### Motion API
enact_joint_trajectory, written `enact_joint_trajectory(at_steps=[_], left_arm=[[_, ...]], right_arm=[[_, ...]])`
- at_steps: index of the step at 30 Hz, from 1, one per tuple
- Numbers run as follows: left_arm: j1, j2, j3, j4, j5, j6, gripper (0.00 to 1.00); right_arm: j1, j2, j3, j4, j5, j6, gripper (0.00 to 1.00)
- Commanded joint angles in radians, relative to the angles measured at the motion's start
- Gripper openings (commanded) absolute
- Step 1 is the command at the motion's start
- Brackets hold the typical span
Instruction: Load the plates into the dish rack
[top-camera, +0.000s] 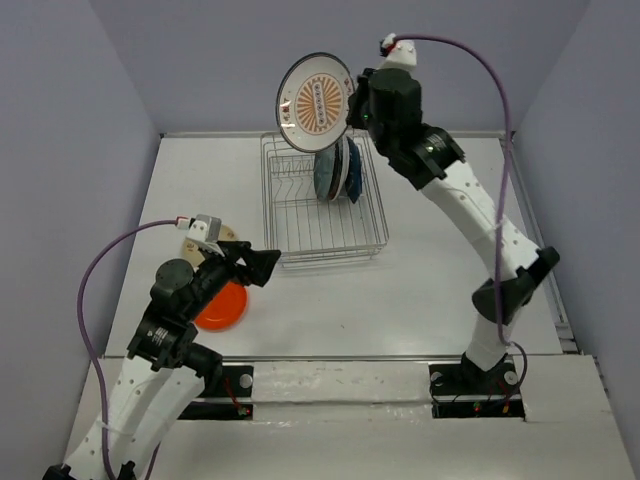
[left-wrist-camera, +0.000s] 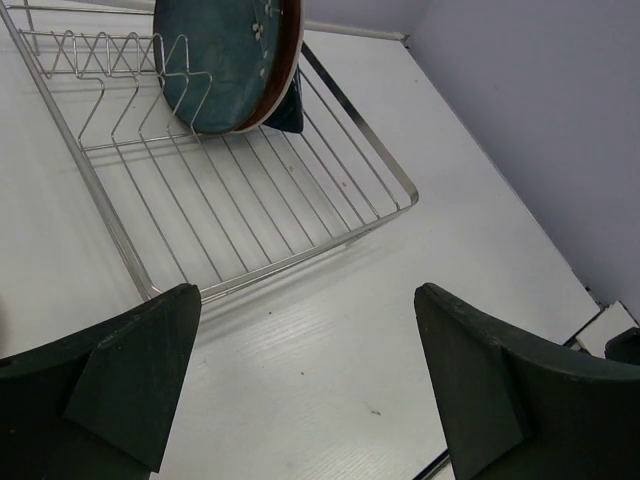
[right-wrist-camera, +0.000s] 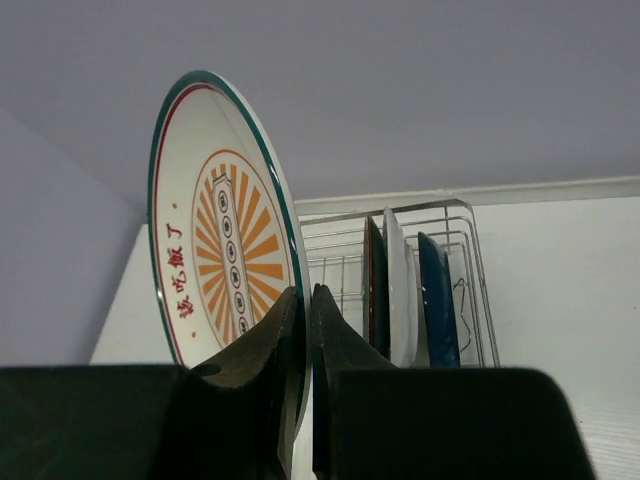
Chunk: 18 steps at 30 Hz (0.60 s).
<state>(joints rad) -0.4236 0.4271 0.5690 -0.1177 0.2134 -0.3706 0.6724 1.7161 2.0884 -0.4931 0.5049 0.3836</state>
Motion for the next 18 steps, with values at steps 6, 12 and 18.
enact_joint_trajectory(at_steps=[6, 12, 18], left_arm=[[-0.053, -0.051, 0.025, -0.005, -0.106, -0.008, 0.99], [-0.075, -0.067, 0.028, -0.016, -0.143, -0.013, 0.99], [-0.086, -0.071, 0.028, -0.016, -0.143, -0.013, 0.99]], right_arm=[[0.128, 0.427, 0.527, -0.105, 0.483, -0.236, 0.07], [0.179, 0.526, 0.49, 0.105, 0.688, -0.452, 0.07], [0.211, 0.645, 0.377, 0.961, 0.868, -1.205, 0.07]])
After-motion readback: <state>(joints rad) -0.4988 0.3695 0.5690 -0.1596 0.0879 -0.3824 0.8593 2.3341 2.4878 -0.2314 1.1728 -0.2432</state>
